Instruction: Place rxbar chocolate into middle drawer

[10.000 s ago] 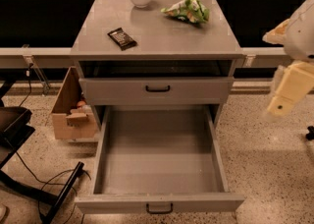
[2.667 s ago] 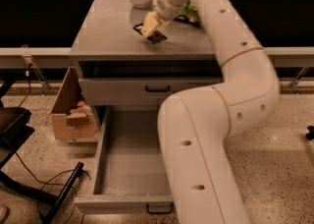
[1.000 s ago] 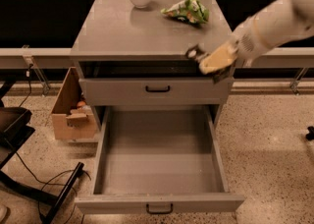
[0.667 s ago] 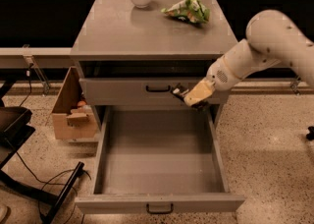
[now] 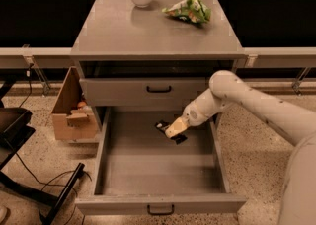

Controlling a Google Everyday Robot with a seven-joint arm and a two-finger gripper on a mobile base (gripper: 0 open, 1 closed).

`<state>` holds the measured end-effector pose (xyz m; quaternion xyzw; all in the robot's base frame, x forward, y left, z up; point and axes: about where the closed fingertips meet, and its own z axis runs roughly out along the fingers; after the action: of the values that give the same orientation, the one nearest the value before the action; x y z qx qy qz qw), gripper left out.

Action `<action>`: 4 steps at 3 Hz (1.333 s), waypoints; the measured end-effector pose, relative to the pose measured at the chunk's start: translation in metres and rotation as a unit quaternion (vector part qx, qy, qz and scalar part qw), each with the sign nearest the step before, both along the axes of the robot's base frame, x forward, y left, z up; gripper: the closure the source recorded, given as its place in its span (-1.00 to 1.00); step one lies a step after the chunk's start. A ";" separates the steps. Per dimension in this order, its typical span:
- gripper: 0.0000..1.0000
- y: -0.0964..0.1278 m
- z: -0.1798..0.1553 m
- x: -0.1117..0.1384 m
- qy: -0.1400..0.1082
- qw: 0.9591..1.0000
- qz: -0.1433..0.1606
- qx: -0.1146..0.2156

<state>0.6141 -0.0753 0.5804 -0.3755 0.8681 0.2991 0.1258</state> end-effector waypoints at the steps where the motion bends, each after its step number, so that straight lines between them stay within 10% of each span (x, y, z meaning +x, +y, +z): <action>1: 1.00 0.008 -0.060 0.004 0.010 0.998 -0.051 -0.039; 3: 1.00 0.059 -0.191 -0.064 0.122 0.967 -0.212 -0.066; 4: 0.62 0.063 -0.191 -0.049 0.116 0.957 -0.261 -0.047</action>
Offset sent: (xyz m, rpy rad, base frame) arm 0.0057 0.0533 -0.2071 -0.1319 0.1643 -0.7740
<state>0.5652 -0.0125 0.3897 -0.1039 0.9577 0.2561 0.0802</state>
